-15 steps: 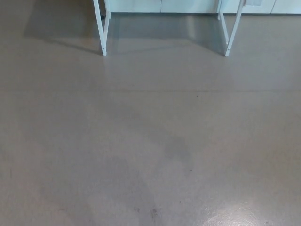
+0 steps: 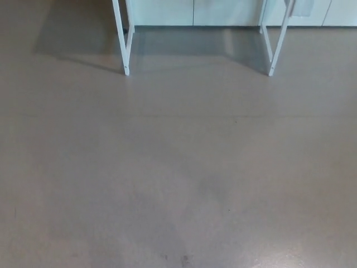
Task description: The robot walks towards a table in front, picks a shampoo with left hand and puts it in a small grey container
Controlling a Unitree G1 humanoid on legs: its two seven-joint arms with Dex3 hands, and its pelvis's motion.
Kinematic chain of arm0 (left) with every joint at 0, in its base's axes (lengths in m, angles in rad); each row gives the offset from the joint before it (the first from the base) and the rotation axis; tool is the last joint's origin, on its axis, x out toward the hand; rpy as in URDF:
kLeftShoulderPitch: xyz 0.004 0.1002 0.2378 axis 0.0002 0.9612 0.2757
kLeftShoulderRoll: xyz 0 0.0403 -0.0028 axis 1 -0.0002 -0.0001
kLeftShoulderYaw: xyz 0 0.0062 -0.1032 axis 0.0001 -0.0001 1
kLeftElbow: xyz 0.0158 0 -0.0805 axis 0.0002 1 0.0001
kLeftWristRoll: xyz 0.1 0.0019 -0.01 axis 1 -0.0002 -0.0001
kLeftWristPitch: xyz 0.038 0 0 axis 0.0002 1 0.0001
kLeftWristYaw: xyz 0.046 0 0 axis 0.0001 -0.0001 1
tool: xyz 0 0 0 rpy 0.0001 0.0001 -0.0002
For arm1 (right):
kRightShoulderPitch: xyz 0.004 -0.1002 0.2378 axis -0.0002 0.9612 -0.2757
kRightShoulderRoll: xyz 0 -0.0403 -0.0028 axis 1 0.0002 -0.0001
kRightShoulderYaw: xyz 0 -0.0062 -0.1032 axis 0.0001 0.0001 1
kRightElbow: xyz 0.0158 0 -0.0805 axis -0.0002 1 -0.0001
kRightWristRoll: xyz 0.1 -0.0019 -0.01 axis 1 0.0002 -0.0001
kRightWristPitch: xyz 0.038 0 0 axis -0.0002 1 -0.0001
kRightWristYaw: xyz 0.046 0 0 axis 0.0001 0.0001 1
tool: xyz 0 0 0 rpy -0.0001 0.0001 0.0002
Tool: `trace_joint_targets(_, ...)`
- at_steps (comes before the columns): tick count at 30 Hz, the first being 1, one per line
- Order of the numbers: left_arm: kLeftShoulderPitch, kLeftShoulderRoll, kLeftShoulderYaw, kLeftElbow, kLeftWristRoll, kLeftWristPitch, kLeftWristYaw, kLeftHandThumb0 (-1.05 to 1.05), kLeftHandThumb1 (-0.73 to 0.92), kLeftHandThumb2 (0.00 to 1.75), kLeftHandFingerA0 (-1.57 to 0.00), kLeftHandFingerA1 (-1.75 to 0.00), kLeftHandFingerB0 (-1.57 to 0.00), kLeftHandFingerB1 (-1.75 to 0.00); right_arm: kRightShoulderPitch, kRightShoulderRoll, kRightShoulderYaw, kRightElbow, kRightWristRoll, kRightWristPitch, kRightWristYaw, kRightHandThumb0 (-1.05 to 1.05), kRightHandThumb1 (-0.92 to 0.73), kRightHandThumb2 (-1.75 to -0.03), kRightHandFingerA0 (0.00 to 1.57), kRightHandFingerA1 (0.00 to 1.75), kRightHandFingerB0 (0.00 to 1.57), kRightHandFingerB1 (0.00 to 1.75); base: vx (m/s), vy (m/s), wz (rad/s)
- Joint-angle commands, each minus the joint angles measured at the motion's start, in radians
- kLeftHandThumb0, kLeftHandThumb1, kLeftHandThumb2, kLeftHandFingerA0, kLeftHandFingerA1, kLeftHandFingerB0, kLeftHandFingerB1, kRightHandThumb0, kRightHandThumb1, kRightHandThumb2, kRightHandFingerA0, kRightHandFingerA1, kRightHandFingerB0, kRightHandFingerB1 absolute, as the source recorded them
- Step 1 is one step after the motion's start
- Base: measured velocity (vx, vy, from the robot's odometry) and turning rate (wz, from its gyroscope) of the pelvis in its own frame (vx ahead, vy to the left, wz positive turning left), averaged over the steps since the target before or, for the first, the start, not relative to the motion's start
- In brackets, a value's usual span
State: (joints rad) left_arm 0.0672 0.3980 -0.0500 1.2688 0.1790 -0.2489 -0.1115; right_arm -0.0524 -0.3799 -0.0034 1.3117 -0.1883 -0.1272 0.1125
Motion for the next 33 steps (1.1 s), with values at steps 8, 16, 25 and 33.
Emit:
trace_joint_targets(8,0.045,0.02,0.019,0.013,0.001,-0.043,-0.015,-0.4,0.7,0.61,-0.46,-0.45,-0.34,-0.37,0.035,0.005,-0.002,0.011,0.002,-0.005,0.019,-0.37,-0.73,-0.61,0.72,0.49,0.54,0.41,0.2,0.198,-0.11)
trace_joint_targets(16,0.077,0.012,0.029,0.013,0.0,-0.043,0.019,-0.44,0.69,0.6,-0.47,-0.48,-0.31,-0.36,0.064,-0.002,0.007,0.003,-0.005,-0.019,0.027,-0.37,-0.75,-0.62,0.73,0.5,0.53,0.41,0.27,-0.019,0.12)
trace_joint_targets(25,0.088,0.014,0.021,0.005,0.011,-0.05,0.051,-0.42,0.68,0.6,-0.51,-0.49,-0.32,-0.36,0.059,0.001,0.014,0.014,-0.004,-0.011,0.026,-0.38,-0.74,-0.62,0.69,0.48,0.52,0.4,0.36,-0.124,0.23)
trace_joint_targets(33,0.087,0.016,0.022,0.01,0.011,-0.05,0.047,-0.42,0.69,0.6,-0.49,-0.48,-0.32,-0.36,0.052,0.001,0.034,0.008,-0.018,-0.01,0.023,-0.38,-0.75,-0.61,0.72,0.5,0.53,0.4,0.38,0.129,-0.17)
